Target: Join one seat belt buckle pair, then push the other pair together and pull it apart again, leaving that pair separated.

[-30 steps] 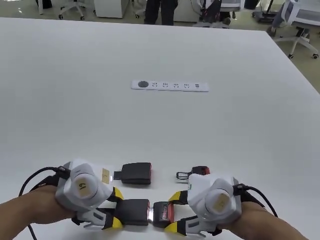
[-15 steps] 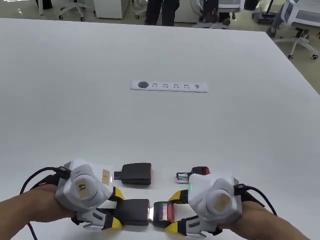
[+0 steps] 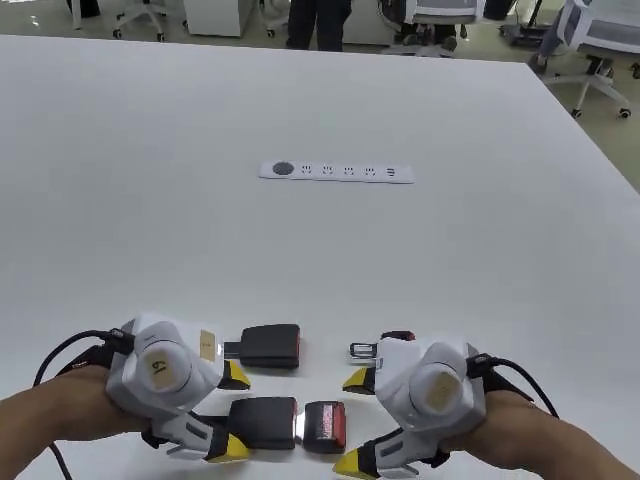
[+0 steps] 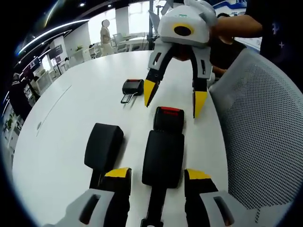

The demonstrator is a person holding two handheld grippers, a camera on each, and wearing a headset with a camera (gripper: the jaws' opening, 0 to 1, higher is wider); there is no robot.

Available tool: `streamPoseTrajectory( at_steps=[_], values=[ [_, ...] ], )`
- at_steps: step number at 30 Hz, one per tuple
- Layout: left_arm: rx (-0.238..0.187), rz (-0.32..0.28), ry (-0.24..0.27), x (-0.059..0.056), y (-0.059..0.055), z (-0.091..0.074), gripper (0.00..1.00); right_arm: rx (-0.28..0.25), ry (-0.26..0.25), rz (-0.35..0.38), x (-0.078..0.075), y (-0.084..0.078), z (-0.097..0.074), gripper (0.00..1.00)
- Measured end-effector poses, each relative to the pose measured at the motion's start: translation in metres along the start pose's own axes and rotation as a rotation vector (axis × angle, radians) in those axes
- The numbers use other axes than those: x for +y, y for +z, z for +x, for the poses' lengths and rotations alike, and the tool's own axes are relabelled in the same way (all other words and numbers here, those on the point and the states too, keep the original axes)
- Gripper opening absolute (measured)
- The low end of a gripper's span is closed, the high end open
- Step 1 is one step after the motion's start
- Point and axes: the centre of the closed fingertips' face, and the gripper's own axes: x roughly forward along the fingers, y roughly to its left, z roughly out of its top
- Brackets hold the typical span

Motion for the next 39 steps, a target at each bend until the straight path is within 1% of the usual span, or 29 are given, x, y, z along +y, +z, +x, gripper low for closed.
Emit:
streamPoseTrajectory(
  at_steps=[2, 4, 8, 12, 17, 22, 24, 26, 27, 30, 33, 34, 35, 37, 38, 39],
  values=[
    [-0.002, -0.007, 0.002, 0.002, -0.001, -0.003, 0.48, 0.001, -0.005, 0.002, -0.002, 0.003, -0.006, 0.55],
    [-0.005, -0.011, 0.009, 0.003, -0.002, -0.007, 0.49, 0.002, -0.008, 0.003, -0.005, 0.003, -0.009, 0.57],
    [-0.021, -0.020, 0.018, 0.007, 0.000, -0.016, 0.51, 0.001, -0.024, 0.003, -0.012, 0.004, -0.015, 0.60],
    [-0.033, -0.023, 0.037, 0.014, 0.004, -0.025, 0.52, -0.001, -0.047, 0.004, -0.021, 0.005, -0.022, 0.64],
    [-0.071, -0.039, 0.069, 0.029, 0.014, -0.037, 0.55, 0.006, -0.076, 0.011, -0.032, 0.002, -0.033, 0.67],
    [-0.075, -0.033, 0.087, 0.041, 0.019, -0.041, 0.57, 0.012, -0.104, 0.018, -0.046, -0.004, -0.042, 0.68],
    [-0.077, -0.033, 0.097, 0.048, 0.022, -0.043, 0.58, 0.012, -0.114, 0.023, -0.051, -0.007, -0.044, 0.68],
    [-0.085, -0.037, 0.112, 0.056, 0.024, -0.044, 0.58, 0.013, -0.120, 0.024, -0.054, -0.008, -0.047, 0.68],
    [-0.085, -0.037, 0.117, 0.059, 0.025, -0.045, 0.58, 0.015, -0.127, 0.024, -0.058, -0.011, -0.049, 0.68],
    [-0.079, -0.029, 0.134, 0.069, 0.026, -0.046, 0.58, 0.012, -0.140, 0.012, -0.065, -0.014, -0.053, 0.66],
    [-0.071, -0.025, 0.145, 0.079, 0.025, -0.046, 0.58, 0.015, -0.151, 0.018, -0.075, -0.019, -0.057, 0.66],
    [-0.072, -0.026, 0.145, 0.088, 0.022, -0.048, 0.58, 0.016, -0.154, 0.011, -0.077, -0.020, -0.058, 0.66],
    [-0.073, -0.028, 0.145, 0.091, 0.021, -0.048, 0.58, 0.016, -0.156, 0.013, -0.080, -0.021, -0.059, 0.66],
    [-0.076, -0.030, 0.146, 0.089, 0.027, -0.044, 0.58, 0.017, -0.161, 0.021, -0.086, -0.024, -0.061, 0.66],
    [-0.075, -0.032, 0.148, 0.095, 0.024, -0.045, 0.58, 0.017, -0.162, 0.020, -0.088, -0.026, -0.061, 0.65],
    [-0.073, -0.034, 0.150, 0.099, 0.023, -0.044, 0.58, 0.022, -0.161, 0.018, -0.091, -0.029, -0.060, 0.64]
  ],
)
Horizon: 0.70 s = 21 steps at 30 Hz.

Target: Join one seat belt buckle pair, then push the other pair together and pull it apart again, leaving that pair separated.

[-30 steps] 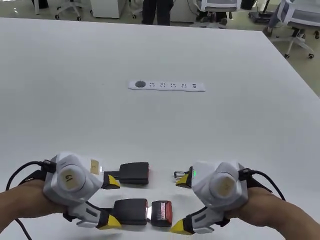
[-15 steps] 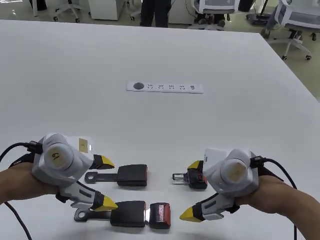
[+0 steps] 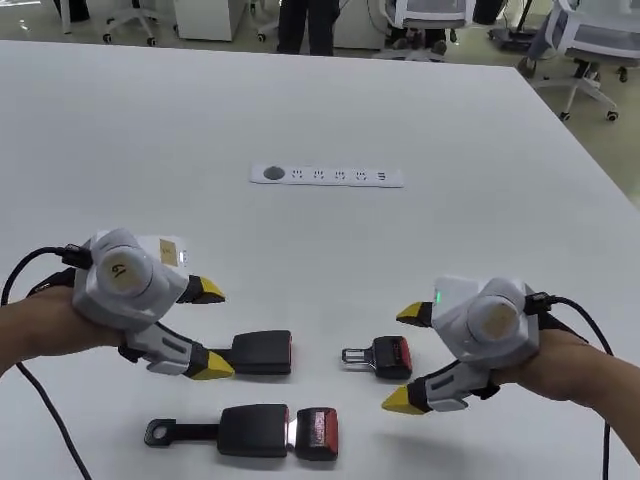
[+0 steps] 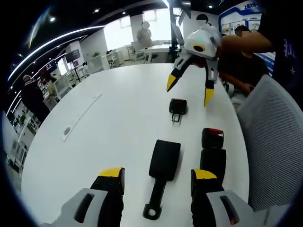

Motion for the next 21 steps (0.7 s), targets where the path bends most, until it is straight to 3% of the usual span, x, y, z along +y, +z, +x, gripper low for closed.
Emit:
streamPoseTrajectory(
  at_steps=[4, 12, 16, 21],
  values=[
    [0.011, -0.003, 0.004, 0.010, -0.002, 0.005, 0.58, 0.005, -0.001, -0.001, -0.009, -0.007, 0.003, 0.62],
    [0.056, 0.007, -0.015, 0.015, -0.010, 0.018, 0.58, 0.020, 0.012, -0.021, -0.017, -0.013, 0.006, 0.57],
    [0.089, 0.023, -0.038, 0.010, -0.011, 0.021, 0.56, 0.039, 0.027, -0.035, -0.018, -0.019, 0.010, 0.55],
    [0.137, 0.055, -0.083, 0.002, -0.020, 0.031, 0.51, 0.066, 0.047, -0.061, -0.014, -0.024, 0.013, 0.49]
  ],
)
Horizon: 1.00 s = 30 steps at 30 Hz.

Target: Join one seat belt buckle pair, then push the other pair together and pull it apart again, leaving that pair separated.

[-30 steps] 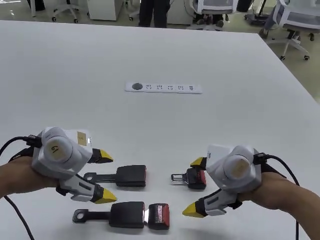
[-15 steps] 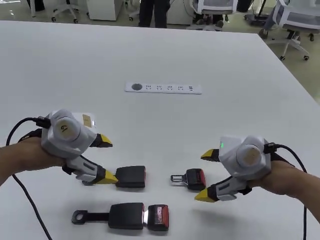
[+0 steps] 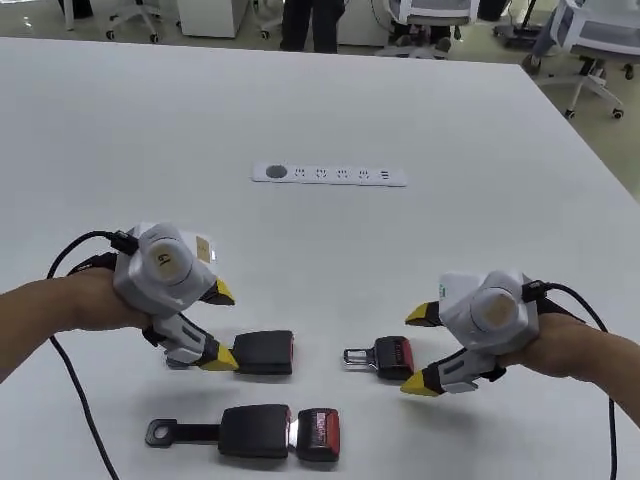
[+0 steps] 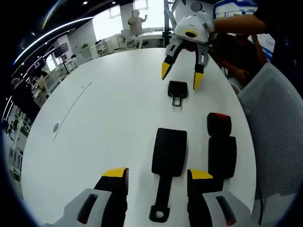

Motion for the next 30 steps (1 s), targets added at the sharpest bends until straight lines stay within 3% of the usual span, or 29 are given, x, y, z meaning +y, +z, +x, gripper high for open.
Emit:
streamPoseTrajectory(
  at_steps=[7, 14, 22, 30],
  values=[
    [0.023, 0.020, -0.027, -0.001, -0.002, 0.009, 0.44, 0.007, 0.010, -0.013, -0.001, -0.003, 0.009, 0.41],
    [0.047, 0.032, -0.054, -0.005, -0.001, 0.014, 0.40, 0.016, 0.032, -0.008, 0.004, -0.003, 0.008, 0.36],
    [0.075, 0.049, -0.082, -0.013, -0.005, 0.022, 0.34, 0.012, 0.037, 0.011, 0.003, -0.005, 0.012, 0.34],
    [0.089, 0.077, -0.084, -0.013, -0.011, 0.027, 0.32, 0.000, 0.039, 0.006, 0.004, -0.005, 0.014, 0.31]
  ],
)
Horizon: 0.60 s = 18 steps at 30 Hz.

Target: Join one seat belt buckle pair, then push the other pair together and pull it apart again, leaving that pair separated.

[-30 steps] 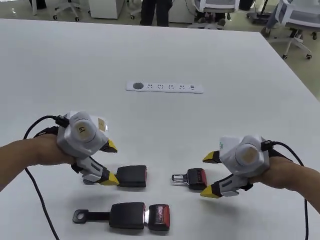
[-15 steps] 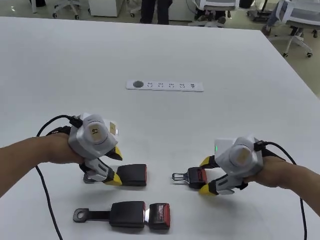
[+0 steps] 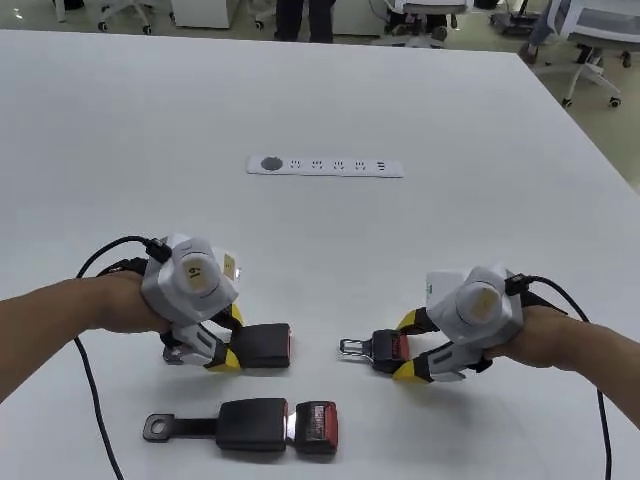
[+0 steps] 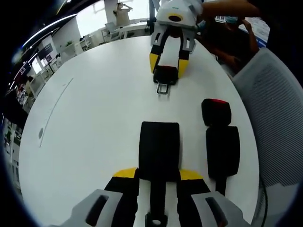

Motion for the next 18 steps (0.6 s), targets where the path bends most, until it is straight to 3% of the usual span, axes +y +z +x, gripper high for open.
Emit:
streamPoseTrajectory(
  at_steps=[18],
  values=[
    [0.012, 0.010, -0.011, 0.0005, -0.0019, 0.0020, 0.31, 0.011, 0.011, -0.029, 0.0012, -0.0015, -0.0003, 0.31]
  ],
)
